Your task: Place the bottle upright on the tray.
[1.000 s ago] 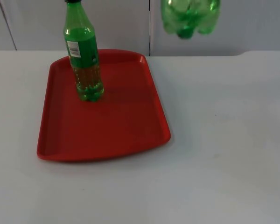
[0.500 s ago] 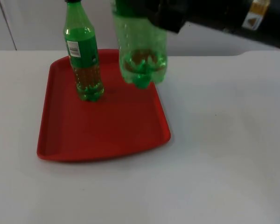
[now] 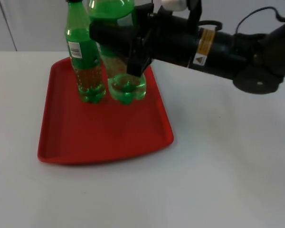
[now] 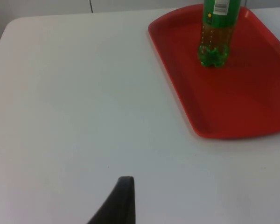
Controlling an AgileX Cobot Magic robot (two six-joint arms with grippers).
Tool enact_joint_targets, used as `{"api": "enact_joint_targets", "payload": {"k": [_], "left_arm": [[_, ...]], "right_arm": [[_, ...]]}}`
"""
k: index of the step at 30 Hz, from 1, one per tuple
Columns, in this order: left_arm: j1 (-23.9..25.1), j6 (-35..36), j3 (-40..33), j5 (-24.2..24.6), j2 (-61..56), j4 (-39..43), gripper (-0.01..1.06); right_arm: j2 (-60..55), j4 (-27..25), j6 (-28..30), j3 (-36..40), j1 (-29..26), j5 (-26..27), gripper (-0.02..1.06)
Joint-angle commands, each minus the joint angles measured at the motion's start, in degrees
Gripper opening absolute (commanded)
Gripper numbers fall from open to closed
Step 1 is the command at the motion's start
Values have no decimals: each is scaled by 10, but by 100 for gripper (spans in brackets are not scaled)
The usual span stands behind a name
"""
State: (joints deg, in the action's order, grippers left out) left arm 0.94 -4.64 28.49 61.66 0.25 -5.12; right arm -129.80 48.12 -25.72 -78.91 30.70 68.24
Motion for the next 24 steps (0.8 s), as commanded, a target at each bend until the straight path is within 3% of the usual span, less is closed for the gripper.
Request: {"api": "enact_joint_targets", "payload": {"k": [1, 9, 14, 24], "left_arm": [[-2, 0, -2, -1, -3, 1, 105], [-2, 0, -2, -1, -3, 1, 105], [-2, 0, -2, -1, -3, 1, 105], [-2, 0, -2, -1, -3, 1, 105]], "right_arm": [[-18, -7, -13, -27, -2, 17, 0], [-120, 15, -64, -163, 12, 17, 0], [-166, 20, -64, -223, 31, 17, 0], [-219, 20, -35, -267, 50, 17, 0]]}}
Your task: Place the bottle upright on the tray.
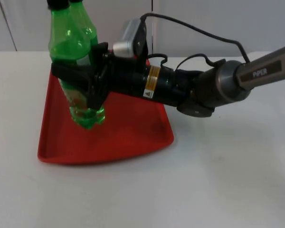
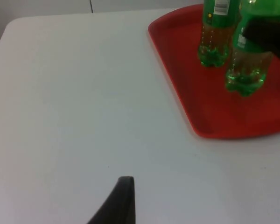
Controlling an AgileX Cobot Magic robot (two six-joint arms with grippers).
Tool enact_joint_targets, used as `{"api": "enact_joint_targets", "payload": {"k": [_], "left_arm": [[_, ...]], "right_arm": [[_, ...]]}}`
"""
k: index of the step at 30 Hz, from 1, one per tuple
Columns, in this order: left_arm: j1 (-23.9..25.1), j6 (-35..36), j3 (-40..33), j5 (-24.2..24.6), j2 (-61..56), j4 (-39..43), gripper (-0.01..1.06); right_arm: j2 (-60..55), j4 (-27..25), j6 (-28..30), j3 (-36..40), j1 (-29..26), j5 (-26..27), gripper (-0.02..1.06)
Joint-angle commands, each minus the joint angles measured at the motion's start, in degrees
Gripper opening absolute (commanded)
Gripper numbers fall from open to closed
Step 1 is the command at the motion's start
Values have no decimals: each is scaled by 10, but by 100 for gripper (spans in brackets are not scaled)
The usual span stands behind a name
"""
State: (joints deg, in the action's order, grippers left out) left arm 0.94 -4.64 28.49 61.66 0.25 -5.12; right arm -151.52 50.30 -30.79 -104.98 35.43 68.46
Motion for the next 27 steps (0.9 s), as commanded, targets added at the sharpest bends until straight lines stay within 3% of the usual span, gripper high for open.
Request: {"api": "enact_joint_targets", "payload": {"k": [1, 13, 17, 27], "left_arm": [[-2, 0, -2, -1, -3, 1, 105], [-2, 0, -2, -1, -3, 1, 105], [-2, 0, -2, -1, -3, 1, 105], [-2, 0, -2, -1, -3, 1, 105]], "right_arm": [[-2, 5, 25, -6, 3, 15, 0], [-9, -1, 68, -6, 3, 15, 0], [-36, -76, 69, -6, 3, 15, 0], [-48, -85, 63, -6, 3, 15, 0]]}}
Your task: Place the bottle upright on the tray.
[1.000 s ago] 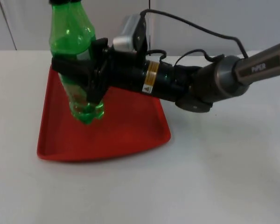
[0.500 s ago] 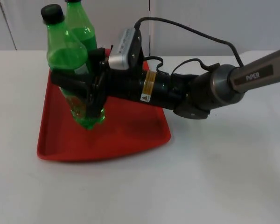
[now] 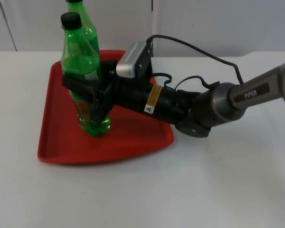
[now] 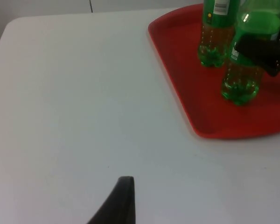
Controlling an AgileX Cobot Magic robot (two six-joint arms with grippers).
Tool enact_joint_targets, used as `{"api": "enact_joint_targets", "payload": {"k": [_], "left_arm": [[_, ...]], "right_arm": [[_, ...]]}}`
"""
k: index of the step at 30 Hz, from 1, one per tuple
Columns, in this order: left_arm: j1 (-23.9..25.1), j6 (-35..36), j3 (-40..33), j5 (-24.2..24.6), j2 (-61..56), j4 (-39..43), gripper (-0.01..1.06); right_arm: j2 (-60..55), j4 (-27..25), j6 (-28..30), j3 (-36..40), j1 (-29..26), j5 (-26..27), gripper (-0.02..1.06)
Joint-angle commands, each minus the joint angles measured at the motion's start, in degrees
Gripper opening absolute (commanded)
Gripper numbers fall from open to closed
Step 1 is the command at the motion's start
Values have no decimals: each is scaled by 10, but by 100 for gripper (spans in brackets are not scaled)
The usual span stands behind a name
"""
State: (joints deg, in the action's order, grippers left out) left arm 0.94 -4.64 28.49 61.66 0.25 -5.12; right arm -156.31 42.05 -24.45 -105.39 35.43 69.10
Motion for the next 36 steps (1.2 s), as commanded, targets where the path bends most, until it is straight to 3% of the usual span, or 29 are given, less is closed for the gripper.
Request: {"api": "enact_joint_targets", "payload": {"k": [1, 7, 10, 12, 13, 14, 17, 18, 19, 30, 36], "left_arm": [[-2, 0, -2, -1, -3, 1, 105], [-2, 0, -2, -1, -3, 1, 105], [-2, 0, -2, -1, -3, 1, 105], [-2, 0, -2, -1, -3, 1, 105], [-2, 0, -2, -1, -3, 1, 105], [-2, 0, -2, -1, -3, 1, 105], [-2, 0, -2, -1, -3, 1, 105], [-2, 0, -2, -1, -3, 1, 105], [-2, 0, -2, -1, -3, 1, 105], [-2, 0, -2, -1, -3, 1, 105], [-2, 0, -2, -1, -3, 1, 105]], "right_arm": [[0, -2, -5, -2, 3, 9, 0], [0, -2, -5, -2, 3, 9, 0], [0, -2, -5, -2, 3, 9, 7], [0, -2, -5, -2, 3, 9, 20], [0, -2, -5, -2, 3, 9, 37], [0, -2, -5, -2, 3, 9, 37], [0, -2, -10, -2, 3, 9, 82], [0, -2, -14, -2, 3, 9, 90], [0, -2, -18, -2, 3, 9, 105], [0, 9, -21, -2, 0, 9, 105], [0, 85, -36, -2, -30, 9, 105]]}}
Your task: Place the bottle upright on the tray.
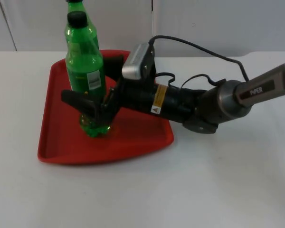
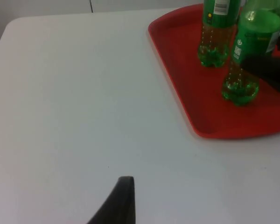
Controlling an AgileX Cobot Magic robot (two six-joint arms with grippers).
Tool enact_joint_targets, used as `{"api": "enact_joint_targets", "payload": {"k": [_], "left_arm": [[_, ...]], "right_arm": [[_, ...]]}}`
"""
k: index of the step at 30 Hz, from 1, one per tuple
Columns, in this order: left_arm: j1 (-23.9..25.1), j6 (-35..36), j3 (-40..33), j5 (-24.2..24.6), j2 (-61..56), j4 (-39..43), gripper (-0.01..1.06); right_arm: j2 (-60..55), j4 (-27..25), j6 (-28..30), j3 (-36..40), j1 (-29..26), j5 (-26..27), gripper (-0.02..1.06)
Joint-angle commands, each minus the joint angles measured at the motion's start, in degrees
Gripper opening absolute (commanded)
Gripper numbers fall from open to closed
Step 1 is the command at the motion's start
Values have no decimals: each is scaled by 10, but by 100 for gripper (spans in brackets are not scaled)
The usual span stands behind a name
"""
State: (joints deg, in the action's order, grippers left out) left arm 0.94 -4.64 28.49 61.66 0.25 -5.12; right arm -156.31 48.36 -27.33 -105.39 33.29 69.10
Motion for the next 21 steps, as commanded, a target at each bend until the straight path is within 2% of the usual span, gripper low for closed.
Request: {"api": "enact_joint_targets", "payload": {"k": [1, 5, 9, 12, 21], "left_arm": [[-2, 0, -2, -1, -3, 1, 105], [-2, 0, -2, -1, -3, 1, 105], [-2, 0, -2, -1, -3, 1, 105], [-2, 0, -2, -1, -3, 1, 105], [-2, 0, -2, -1, -3, 1, 105]], "right_arm": [[0, 29, -16, -2, -14, 9, 105], [0, 48, -45, -2, -29, 9, 105], [0, 89, -73, -2, -40, 9, 105], [0, 153, -112, -2, -47, 9, 105], [2, 235, -213, -2, -79, 9, 105]]}}
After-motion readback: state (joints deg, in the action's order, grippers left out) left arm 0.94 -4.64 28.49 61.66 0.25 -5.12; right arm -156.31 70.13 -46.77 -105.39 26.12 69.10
